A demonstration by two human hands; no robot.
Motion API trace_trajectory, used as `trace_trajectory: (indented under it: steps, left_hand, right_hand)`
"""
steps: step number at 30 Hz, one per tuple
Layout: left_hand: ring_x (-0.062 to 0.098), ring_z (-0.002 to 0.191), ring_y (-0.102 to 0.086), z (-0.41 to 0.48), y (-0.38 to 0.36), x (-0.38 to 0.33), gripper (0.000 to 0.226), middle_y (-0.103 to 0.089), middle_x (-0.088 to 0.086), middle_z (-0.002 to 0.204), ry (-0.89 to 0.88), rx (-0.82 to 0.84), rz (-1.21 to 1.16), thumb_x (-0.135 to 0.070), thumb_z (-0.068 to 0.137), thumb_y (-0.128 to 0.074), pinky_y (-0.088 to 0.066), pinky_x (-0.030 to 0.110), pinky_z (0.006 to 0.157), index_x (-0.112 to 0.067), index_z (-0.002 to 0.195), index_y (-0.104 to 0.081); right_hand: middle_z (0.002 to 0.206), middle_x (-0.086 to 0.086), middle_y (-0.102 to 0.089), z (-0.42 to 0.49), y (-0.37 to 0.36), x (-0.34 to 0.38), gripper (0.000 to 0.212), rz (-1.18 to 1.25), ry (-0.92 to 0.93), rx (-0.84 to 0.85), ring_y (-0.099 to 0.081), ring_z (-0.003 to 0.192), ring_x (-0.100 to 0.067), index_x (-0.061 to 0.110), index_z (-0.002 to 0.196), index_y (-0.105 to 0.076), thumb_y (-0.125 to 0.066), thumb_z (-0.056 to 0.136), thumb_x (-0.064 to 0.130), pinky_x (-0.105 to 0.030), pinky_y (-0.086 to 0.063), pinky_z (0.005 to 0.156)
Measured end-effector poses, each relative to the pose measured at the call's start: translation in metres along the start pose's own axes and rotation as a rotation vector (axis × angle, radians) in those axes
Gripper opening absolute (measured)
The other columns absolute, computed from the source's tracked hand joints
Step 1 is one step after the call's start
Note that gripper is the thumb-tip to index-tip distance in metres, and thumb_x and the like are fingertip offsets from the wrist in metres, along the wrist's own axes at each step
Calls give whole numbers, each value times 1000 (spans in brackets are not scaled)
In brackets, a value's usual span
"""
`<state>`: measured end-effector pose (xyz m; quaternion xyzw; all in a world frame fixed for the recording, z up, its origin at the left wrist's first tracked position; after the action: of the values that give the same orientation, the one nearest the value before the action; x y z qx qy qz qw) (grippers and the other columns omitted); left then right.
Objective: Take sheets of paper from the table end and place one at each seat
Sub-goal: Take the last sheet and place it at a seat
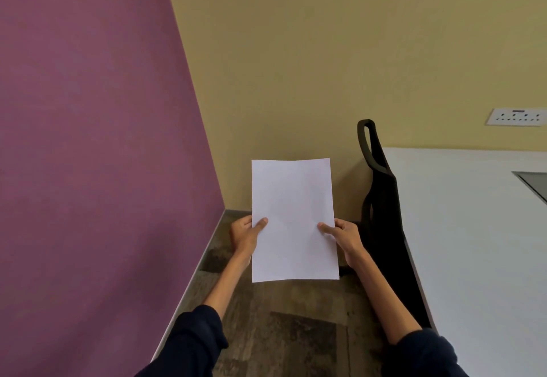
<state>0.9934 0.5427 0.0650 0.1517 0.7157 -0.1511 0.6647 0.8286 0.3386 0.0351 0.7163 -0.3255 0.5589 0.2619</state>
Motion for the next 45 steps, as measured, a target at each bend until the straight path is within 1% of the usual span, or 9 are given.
trace_trajectory:
  steps: [11,16,20,24,27,32,36,40,45]
  left_hand:
    - [16,79,-74,191,-115,-36,8,-76,-3,86,-9,85,27,-15,79,-79,-59,23,63,-19,80,-72]
    - [23,85,-73,273,-165,-43,7,-75,4,94,-18,157,26,-17,82,-77,-60,36,76,-13,83,-72]
    - [29,92,-72,344,-215,-50,16,-75,8,98,-11,238,8,-14,82,-77,-59,42,85,-4,93,-72]
    - [33,95,-71,406,-275,-70,9,-74,6,92,-48,364,-6,-12,82,-77,-58,46,88,-7,86,-71]
    - [32,97,-71,446,-317,-85,16,-74,11,99,-52,493,-4,-11,82,-76,-58,44,89,-2,94,-71]
    - [30,92,-71,476,-389,-101,29,-73,21,105,-52,693,8,-9,82,-76,-58,40,84,9,104,-69]
    - [26,89,-72,483,-448,-103,26,-75,15,102,-65,853,55,-13,83,-76,-60,35,80,2,103,-72]
    - [20,83,-72,472,-523,-96,30,-74,11,101,-64,1032,106,-12,82,-76,-58,21,66,-1,109,-70]
    - [21,83,-72,453,-614,-69,26,-75,5,94,-25,1219,200,-5,80,-77,-59,30,77,-3,105,-69]
  right_hand:
    - [94,2,-75,172,36,83,20,-4,70,-99,-73,82,-17,10,90,-73,-79,79,25,-23,-55,61]
    - [96,-6,-76,246,49,112,29,73,63,-150,-74,85,-27,5,97,-72,-81,77,25,-37,-61,72]
    - [95,-7,-77,303,63,137,31,104,95,-217,-75,83,-27,4,97,-72,-81,76,25,-35,-60,68]
    - [94,-10,-78,354,84,163,23,173,135,-315,-75,80,-26,6,93,-75,-81,76,21,-32,-59,66]
    - [93,-11,-78,376,100,178,25,234,141,-407,-74,74,-23,6,92,-76,-82,73,21,-30,-58,62]
    - [95,-14,-76,395,138,183,30,301,125,-568,-71,77,-26,2,91,-74,-83,70,21,-42,-60,77]
    - [92,-11,-75,398,172,178,25,365,120,-701,-69,77,-25,5,90,-73,-83,71,19,-41,-59,80]
    - [92,-8,-74,390,222,167,23,384,109,-860,-67,77,-25,5,93,-72,-80,76,18,-40,-58,80]
    - [89,-7,-72,387,290,150,18,452,131,-1038,-65,76,-26,5,94,-70,-77,79,14,-36,-60,70]
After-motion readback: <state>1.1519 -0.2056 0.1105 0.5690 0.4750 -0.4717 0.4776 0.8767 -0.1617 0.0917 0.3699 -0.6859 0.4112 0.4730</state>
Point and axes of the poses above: each hand's wrist, its own z-axis towards the middle knuckle, its own y-axis out of the back of the hand, x = y × z, the point moved 6 cm from there along z, towards the middle knuckle
